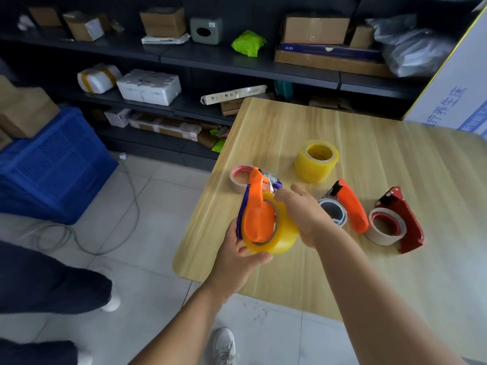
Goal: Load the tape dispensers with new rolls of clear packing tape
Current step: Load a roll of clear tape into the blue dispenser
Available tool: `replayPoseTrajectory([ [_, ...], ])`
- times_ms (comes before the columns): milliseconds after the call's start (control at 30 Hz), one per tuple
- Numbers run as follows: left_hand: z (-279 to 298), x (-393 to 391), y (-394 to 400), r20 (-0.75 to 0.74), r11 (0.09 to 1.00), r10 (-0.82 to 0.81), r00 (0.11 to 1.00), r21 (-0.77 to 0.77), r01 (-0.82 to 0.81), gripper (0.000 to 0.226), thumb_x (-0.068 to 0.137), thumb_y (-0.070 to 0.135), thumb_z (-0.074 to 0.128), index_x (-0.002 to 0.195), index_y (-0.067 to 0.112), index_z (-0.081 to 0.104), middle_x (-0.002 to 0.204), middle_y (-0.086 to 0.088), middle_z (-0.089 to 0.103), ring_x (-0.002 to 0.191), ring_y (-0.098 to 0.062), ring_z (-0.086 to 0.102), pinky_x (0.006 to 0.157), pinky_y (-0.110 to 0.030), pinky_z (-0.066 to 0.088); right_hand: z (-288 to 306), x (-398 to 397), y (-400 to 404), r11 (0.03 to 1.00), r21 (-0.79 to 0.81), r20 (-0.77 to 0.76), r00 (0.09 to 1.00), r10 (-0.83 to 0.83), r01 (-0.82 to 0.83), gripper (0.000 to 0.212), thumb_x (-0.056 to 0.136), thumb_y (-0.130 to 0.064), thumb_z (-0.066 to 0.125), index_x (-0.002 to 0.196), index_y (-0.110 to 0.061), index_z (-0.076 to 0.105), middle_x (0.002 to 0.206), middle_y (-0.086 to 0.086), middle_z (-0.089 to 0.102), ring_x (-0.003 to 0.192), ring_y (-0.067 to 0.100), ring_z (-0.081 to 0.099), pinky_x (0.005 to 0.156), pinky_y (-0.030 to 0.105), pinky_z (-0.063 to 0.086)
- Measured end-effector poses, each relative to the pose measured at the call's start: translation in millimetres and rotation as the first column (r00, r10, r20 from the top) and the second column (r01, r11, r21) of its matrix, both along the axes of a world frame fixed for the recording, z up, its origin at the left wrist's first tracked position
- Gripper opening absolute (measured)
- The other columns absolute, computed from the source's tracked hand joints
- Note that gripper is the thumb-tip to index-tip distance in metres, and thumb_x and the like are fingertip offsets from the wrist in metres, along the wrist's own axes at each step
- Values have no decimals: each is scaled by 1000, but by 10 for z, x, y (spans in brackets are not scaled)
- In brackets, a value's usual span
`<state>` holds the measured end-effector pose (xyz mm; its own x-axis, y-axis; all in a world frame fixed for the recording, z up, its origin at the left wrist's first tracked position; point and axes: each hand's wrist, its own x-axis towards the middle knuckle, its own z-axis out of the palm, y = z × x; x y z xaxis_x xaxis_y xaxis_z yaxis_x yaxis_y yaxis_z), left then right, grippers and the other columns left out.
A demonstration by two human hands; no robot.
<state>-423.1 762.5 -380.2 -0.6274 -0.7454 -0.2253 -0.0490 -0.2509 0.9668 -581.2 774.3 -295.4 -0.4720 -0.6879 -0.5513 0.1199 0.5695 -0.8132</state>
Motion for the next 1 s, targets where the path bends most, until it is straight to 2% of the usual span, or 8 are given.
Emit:
replayPoseTrajectory([
  [67,-9,5,154,-8,1000,1,1000,24,-1,88,61,21,79,139,34,38,130,9,60,119,-9,58,97,-32,49,14,-28,154,1000,-2,101,995,3,-2,59,71,-34,65,125,-14,52,127,15,59,107,33,59,92,48,50],
  [133,-16,19,316,-14,999,-2,1000,42,3,84,65,21,76,140,31,38,131,8,60,121,-8,57,96,-31,48,1,-41,327,1000,-12,230,973,-25,28,35,82,-21,60,115,-10,56,114,19,64,97,34,64,84,44,53],
  [300,-35,97,650,17,999,16,1000,52,-17,81,65,27,75,138,34,40,132,13,58,127,-5,50,95,-28,45,-100,55,698,999,-32,457,890,-4,21,32,91,-26,55,117,-9,53,112,19,64,95,35,65,77,43,53],
  [467,-52,258,820,-11,998,8,1000,70,-7,77,70,35,77,139,29,42,136,6,57,130,-12,49,107,-40,38,-146,238,854,996,-77,518,855,2,44,34,92,-20,56,121,-2,57,120,23,64,106,38,63,87,50,52],
  [600,6,369,895,-92,945,134,987,311,-99,84,66,68,69,136,27,48,130,5,62,122,-13,57,105,-45,40,-154,340,878,996,-86,481,877,14,31,26,90,-18,60,111,-2,58,107,21,68,97,37,66,82,49,54],
  [700,-2,407,888,-47,914,219,975,359,-188,54,86,52,56,132,24,52,128,1,63,121,-17,58,105,-47,42,-173,437,861,995,-95,476,879,27,21,19,91,-18,60,105,-5,58,102,19,68,92,35,66,81,48,54],
  [867,3,481,838,-25,917,245,969,331,-224,43,84,43,60,124,30,56,125,5,65,117,-14,60,85,-31,51,-226,652,768,997,-64,462,887,2,31,38,86,-23,68,115,-3,56,108,21,69,92,36,69,73,45,57],
  [1000,-58,560,830,28,905,280,960,326,-273,33,93,34,57,124,23,57,123,1,66,114,-15,62,95,-38,49,-320,765,754,995,-27,422,903,-79,99,53,83,-28,71,123,-2,49,108,19,67,91,35,69,70,45,57],
])
